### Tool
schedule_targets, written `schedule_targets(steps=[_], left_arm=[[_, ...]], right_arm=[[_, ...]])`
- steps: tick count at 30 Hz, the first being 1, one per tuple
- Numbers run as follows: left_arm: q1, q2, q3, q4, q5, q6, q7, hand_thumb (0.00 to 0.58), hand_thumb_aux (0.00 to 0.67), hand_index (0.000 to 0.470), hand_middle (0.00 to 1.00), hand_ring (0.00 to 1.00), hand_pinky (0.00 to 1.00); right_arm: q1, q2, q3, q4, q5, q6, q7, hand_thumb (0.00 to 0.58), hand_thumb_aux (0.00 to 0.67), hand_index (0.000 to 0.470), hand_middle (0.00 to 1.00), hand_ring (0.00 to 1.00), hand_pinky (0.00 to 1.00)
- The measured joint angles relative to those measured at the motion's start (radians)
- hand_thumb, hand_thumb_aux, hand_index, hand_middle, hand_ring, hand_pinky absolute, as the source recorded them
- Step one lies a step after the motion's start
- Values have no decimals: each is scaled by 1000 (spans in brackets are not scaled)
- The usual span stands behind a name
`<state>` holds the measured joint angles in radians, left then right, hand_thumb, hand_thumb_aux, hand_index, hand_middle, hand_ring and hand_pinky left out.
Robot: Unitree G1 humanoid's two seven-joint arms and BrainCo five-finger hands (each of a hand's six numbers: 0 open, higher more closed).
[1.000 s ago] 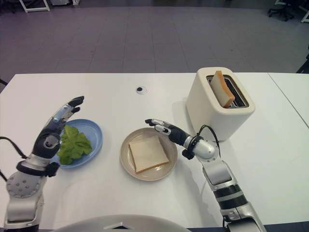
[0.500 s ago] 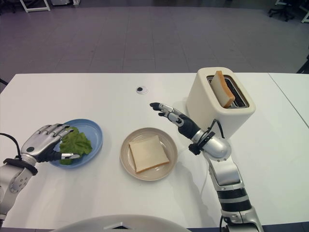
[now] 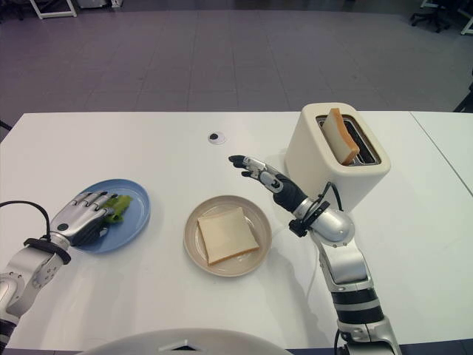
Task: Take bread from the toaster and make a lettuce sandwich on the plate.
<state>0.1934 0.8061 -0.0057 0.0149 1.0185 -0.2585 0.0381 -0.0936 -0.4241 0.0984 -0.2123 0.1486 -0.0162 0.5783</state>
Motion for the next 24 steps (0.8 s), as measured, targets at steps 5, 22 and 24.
schedule_targets(steps=[5, 22, 24], left_arm=[[21, 2, 3, -31, -30, -3, 22, 580, 670, 470, 0, 0, 0], [-157, -249, -153, -506, -94, 34, -93, 580, 670, 470, 0, 0, 0], [-194, -303, -238, -464, -88, 16, -99, 580, 670, 470, 0, 0, 0]], right_arm=[[-1, 6, 0, 3, 0, -1, 0, 0, 0, 0, 0, 0, 0], [6, 15, -129, 31, 29, -77, -46, 0, 0, 0, 0, 0, 0], [9, 17, -133, 43, 29, -82, -49, 0, 0, 0, 0, 0, 0]])
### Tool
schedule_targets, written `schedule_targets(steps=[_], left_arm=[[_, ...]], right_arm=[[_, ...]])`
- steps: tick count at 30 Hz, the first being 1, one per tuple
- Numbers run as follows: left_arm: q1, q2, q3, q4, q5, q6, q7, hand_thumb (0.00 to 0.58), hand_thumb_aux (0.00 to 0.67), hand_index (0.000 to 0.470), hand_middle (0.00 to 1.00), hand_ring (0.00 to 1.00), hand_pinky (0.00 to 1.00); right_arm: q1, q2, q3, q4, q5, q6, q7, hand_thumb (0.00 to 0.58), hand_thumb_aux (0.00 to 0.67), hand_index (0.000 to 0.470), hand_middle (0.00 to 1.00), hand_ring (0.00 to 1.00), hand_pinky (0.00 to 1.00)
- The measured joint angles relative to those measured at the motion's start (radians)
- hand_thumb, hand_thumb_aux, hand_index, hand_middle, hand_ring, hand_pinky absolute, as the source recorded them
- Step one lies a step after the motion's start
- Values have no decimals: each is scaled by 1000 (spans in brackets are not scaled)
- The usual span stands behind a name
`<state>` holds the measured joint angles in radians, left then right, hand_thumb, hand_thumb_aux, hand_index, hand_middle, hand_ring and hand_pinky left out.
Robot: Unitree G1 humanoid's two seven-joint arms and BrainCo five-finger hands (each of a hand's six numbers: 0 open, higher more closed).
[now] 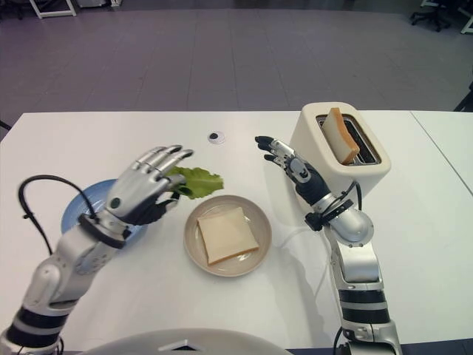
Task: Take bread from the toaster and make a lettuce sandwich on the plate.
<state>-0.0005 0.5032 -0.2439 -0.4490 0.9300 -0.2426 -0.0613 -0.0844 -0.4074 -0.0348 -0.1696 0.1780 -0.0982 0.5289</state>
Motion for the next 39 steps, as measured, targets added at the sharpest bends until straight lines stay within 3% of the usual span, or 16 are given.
schedule_targets(steps=[5, 14, 15, 16, 17, 21, 28, 29, 30, 31, 32, 33, 39], left_arm=[[-60, -114, -217, 186, 77, -61, 9, 580, 670, 470, 0, 0, 0], [-80, -104, -325, 348, 170, -82, 49, 580, 670, 470, 0, 0, 0], [-80, -101, -325, 348, 170, -83, 51, 512, 441, 310, 0, 0, 0], [-80, -100, -325, 346, 170, -82, 51, 454, 357, 251, 0, 0, 0], [-80, -97, -326, 344, 169, -82, 49, 343, 242, 170, 0, 0, 0], [-70, -83, -325, 308, 166, -85, 40, 425, 323, 227, 0, 0, 0], [-23, -5, -251, 199, 148, -84, 25, 445, 347, 243, 0, 0, 0], [-10, 9, -237, 180, 147, -83, 22, 415, 313, 219, 0, 0, 0], [3, 22, -223, 165, 147, -83, 17, 337, 236, 166, 0, 0, 0], [9, 27, -216, 156, 147, -83, 13, 168, 105, 74, 0, 0, 0], [23, 33, -205, 134, 139, -82, 8, 66, 39, 28, 0, 0, 0], [48, 36, -187, 99, 115, -84, 6, 0, 0, 0, 0, 0, 0], [176, 25, -132, -33, -64, -99, -8, 0, 0, 0, 0, 0, 0]], right_arm=[[0, 15, 7, 7, -1, -15, -5, 0, 0, 0, 0, 0, 0], [0, 17, 10, 7, -1, -21, -7, 0, 0, 0, 0, 0, 0], [0, 17, 10, 7, -1, -21, -7, 0, 0, 0, 0, 0, 0], [0, 17, 10, 7, -1, -21, -7, 0, 0, 0, 0, 0, 0], [0, 17, 10, 7, -1, -21, -7, 0, 0, 0, 0, 0, 0], [0, 17, 11, 6, -1, -21, -6, 0, 0, 0, 0, 0, 0], [0, 16, 11, 4, -1, -21, -5, 0, 0, 0, 0, 0, 0], [0, 16, 10, 4, 0, -21, -5, 0, 0, 0, 0, 0, 0], [0, 16, 10, 4, 0, -21, -5, 0, 0, 0, 0, 0, 0], [0, 16, 9, 3, 0, -21, -5, 0, 0, 0, 0, 0, 0], [0, 14, 7, 3, 0, -21, -5, 0, 0, 0, 0, 0, 0], [-1, 8, -1, 3, -2, -26, -6, 0, 0, 0, 0, 0, 0], [-53, -82, -104, 2, -82, -87, -60, 0, 0, 0, 0, 0, 0]])
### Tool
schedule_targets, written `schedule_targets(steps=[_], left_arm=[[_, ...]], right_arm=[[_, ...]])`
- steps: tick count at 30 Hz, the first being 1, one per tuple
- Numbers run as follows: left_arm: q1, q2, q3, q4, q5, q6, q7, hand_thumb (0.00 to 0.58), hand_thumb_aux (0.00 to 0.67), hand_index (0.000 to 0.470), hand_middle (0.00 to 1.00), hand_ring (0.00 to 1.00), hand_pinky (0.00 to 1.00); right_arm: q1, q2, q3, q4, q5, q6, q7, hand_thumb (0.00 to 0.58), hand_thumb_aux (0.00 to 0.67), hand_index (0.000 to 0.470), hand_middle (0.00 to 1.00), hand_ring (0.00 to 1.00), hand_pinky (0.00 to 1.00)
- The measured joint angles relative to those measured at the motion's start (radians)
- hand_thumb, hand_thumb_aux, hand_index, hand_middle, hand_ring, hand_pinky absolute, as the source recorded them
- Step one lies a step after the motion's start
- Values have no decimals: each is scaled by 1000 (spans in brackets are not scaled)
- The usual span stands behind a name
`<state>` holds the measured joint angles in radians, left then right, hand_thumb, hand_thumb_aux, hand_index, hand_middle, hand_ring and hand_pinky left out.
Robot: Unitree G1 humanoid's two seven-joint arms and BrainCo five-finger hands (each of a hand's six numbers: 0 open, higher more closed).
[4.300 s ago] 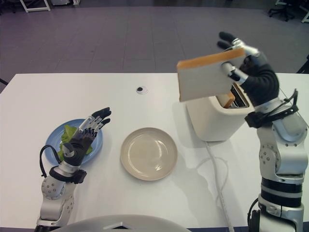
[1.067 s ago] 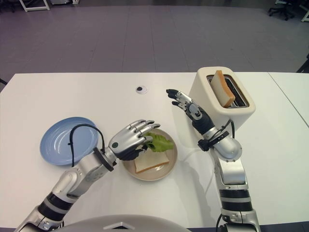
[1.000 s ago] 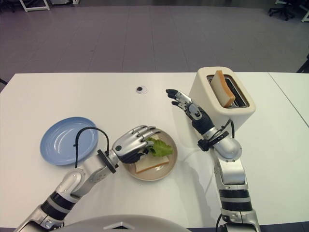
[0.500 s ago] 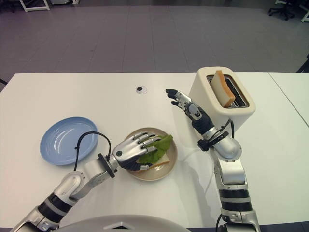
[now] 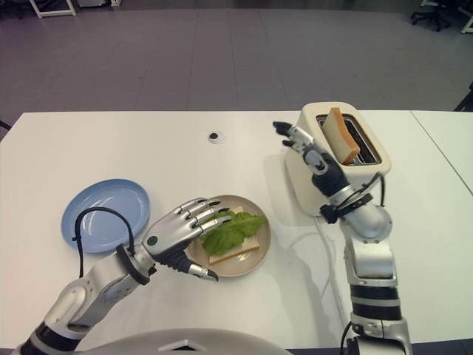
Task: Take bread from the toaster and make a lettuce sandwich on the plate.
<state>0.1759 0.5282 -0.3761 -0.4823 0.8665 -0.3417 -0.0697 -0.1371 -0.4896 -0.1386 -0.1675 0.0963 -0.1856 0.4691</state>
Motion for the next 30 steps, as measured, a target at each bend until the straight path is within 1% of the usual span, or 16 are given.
schedule_targets(steps=[3, 5, 8, 11, 14, 15, 16, 17, 18, 19, 20, 23, 24, 26, 30], left_arm=[[47, -17, 67, -25, -121, -9, 14, 0, 0, 0, 0, 0, 0], [66, -42, 109, -17, -209, -14, 32, 0, 0, 0, 0, 0, 0], [90, -83, 139, 31, -340, -43, 56, 0, 0, 0, 0, 0, 0], [106, -122, 179, 88, -476, -78, 68, 0, 0, 0, 0, 0, 0], [107, -133, 208, 116, -537, -98, 64, 0, 0, 0, 0, 0, 0], [107, -138, 221, 126, -547, -106, 62, 0, 0, 0, 0, 0, 0], [108, -138, 226, 130, -551, -109, 60, 0, 0, 0, 0, 0, 0], [108, -138, 230, 132, -553, -113, 58, 0, 0, 0, 0, 0, 0], [109, -140, 231, 133, -552, -117, 56, 0, 0, 0, 0, 0, 0], [112, -145, 231, 133, -552, -119, 53, 0, 0, 0, 0, 0, 0], [114, -146, 232, 134, -552, -120, 51, 0, 0, 0, 0, 0, 0], [117, -150, 235, 137, -546, -127, 47, 0, 0, 0, 0, 0, 0], [117, -153, 237, 138, -542, -128, 46, 0, 0, 0, 0, 0, 0], [117, -157, 238, 138, -534, -131, 43, 0, 0, 0, 0, 0, 0], [120, -160, 245, 139, -533, -132, 38, 0, 0, 0, 0, 0, 0]], right_arm=[[-70, -73, -74, 15, -108, -59, -86, 0, 0, 0, 0, 0, 0], [-107, -141, -93, 101, -257, -125, -178, 0, 0, 0, 0, 0, 0], [-115, -238, -92, 268, -468, -188, -321, 0, 0, 0, 0, 0, 0], [-116, -306, -84, 416, -586, -215, -435, 0, 0, 0, 0, 0, 0], [-113, -325, -48, 479, -645, -221, -497, 0, 0, 0, 0, 0, 0], [-111, -330, -34, 498, -664, -223, -514, 255, 168, 118, 0, 0, 0], [-111, -331, -26, 504, -665, -225, -520, 410, 307, 216, 0, 0, 0], [-111, -333, -17, 510, -665, -229, -522, 458, 363, 254, 0, 0, 0], [-110, -333, -8, 514, -665, -234, -522, 485, 399, 280, 0, 0, 0], [-107, -333, 5, 514, -662, -239, -516, 493, 410, 288, 0, 0, 0], [-102, -333, 14, 510, -653, -245, -508, 526, 465, 326, 0, 0, 0], [-99, -324, 24, 494, -611, -251, -484, 556, 533, 374, 0, 0, 0], [-98, -322, 28, 494, -601, -251, -479, 570, 583, 409, 0, 0, 0], [-98, -321, 31, 494, -582, -251, -469, 580, 670, 470, 0, 0, 0], [-93, -309, 32, 481, -546, -245, -458, 580, 670, 470, 0, 0, 0]])
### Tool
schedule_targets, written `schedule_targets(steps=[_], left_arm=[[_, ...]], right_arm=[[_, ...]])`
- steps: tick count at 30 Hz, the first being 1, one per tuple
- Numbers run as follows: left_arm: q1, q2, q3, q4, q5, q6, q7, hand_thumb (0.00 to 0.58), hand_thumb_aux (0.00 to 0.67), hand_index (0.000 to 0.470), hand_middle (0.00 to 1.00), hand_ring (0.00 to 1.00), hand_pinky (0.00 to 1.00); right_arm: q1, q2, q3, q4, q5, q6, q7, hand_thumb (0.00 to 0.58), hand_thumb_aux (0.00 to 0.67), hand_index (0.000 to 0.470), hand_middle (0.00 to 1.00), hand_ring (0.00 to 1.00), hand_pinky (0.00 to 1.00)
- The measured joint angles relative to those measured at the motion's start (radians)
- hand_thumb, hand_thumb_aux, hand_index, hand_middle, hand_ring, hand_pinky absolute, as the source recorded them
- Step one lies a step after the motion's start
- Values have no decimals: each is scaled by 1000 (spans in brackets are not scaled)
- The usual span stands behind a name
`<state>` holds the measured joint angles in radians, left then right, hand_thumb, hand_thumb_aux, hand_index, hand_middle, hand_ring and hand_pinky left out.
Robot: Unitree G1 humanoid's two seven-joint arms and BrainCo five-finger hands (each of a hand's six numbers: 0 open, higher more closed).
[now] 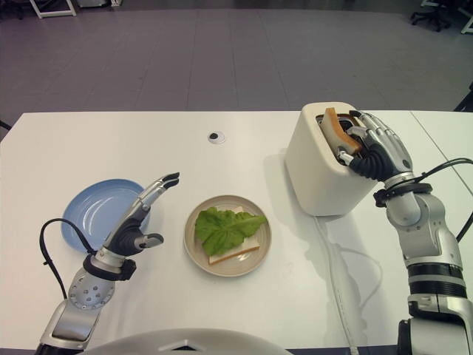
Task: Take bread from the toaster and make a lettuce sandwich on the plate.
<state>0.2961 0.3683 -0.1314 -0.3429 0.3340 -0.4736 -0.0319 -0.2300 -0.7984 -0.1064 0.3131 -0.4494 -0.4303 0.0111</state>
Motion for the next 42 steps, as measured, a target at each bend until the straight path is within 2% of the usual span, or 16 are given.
schedule_targets(steps=[3, 6, 10, 14, 18, 23, 26, 32, 42], left_arm=[[0, -3, 7, 7, 1, -5, -1, 0, 0, 0, 0, 0, 0], [1, -5, 16, 13, 1, -8, -1, 0, 0, 0, 0, 0, 0], [1, -10, 24, 22, 0, -19, -1, 0, 0, 0, 0, 0, 0], [1, -16, 29, 36, 0, -28, -1, 0, 0, 0, 0, 0, 0], [0, -22, 34, 42, 0, -32, -1, 0, 0, 0, 0, 0, 0], [0, -30, 37, 47, 0, -39, -1, 0, 0, 0, 0, 0, 0], [0, -33, 41, 49, 0, -41, -1, 0, 0, 0, 0, 0, 0], [-9, -35, 42, 59, 0, -42, -5, 0, 0, 0, 0, 0, 0], [-15, -34, 29, 59, 11, -62, -24, 0, 0, 0, 0, 0, 0]], right_arm=[[3, 21, -3, -12, 51, 9, 17, 580, 670, 470, 0, 0, 0], [-2, 71, -33, -33, 213, 51, 89, 580, 670, 470, 0, 0, 0], [-88, 115, -138, -72, 440, 138, 143, 580, 670, 470, 0, 0, 0], [-167, 126, -190, -199, 591, 191, 193, 580, 670, 470, 0, 0, 0], [-141, 152, -157, -357, 689, 273, 298, 580, 670, 470, 0, 0, 0], [-19, 157, -44, -569, 865, 474, 519, 580, 670, 470, 0, 0, 0], [59, 119, 43, -618, 860, 537, 640, 580, 670, 470, 0, 0, 0], [138, 71, 160, -661, 790, 554, 788, 580, 670, 470, 0, 0, 0], [181, 86, 228, -661, 699, 550, 827, 580, 670, 470, 0, 0, 0]])
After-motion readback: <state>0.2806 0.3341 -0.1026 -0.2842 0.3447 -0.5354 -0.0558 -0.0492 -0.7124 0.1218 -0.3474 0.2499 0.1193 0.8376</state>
